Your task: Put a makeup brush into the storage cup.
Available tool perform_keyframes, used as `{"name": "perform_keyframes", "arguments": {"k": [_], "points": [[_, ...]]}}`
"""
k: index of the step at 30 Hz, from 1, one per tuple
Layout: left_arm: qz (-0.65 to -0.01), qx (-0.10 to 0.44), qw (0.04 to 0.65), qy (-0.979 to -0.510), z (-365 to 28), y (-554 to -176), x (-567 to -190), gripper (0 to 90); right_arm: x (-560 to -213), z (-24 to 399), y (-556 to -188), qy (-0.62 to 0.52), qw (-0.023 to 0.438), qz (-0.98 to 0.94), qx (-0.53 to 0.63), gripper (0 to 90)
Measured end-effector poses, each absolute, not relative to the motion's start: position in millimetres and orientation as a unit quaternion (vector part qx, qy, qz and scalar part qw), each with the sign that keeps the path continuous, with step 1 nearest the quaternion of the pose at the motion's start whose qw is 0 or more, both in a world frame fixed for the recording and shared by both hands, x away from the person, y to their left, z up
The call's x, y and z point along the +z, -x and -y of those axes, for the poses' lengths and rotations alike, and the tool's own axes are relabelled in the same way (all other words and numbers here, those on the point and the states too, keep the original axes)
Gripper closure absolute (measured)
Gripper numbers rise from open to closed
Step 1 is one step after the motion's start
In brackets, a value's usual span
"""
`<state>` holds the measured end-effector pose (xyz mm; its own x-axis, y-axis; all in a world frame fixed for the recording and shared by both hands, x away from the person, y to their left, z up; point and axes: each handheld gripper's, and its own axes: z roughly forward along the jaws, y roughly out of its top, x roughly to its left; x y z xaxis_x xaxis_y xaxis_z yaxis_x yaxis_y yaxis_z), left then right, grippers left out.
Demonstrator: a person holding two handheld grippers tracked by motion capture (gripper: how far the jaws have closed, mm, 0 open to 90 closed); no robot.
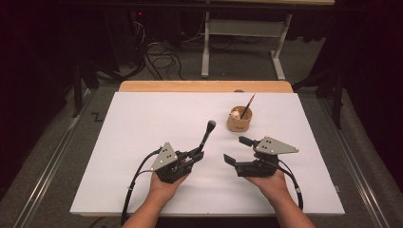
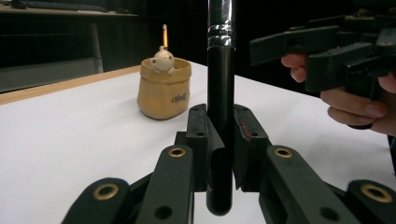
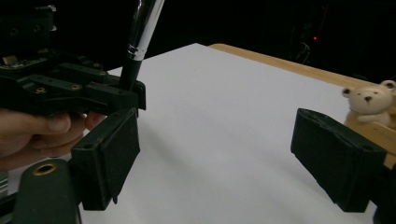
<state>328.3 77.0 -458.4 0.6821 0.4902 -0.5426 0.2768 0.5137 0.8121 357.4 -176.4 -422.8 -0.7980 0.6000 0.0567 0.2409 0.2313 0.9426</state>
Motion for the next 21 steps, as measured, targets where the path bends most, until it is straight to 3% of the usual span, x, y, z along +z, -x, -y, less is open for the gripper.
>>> {"name": "perform_keyframes", "arguments": {"k": [13,21], "points": [[-0.380,0.054,0.771,-0.509,-52.5,-317.6,-467.9,79.0,-423.5,170.4,-340.8,-0.261,0.142,-0.757,0.581,23.0],[-0.377,0.047,0.764,-0.522,-42.3,-313.3,-473.5,79.0,-423.9,164.4,-338.1,-0.265,0.130,-0.752,0.590,22.6]]}}
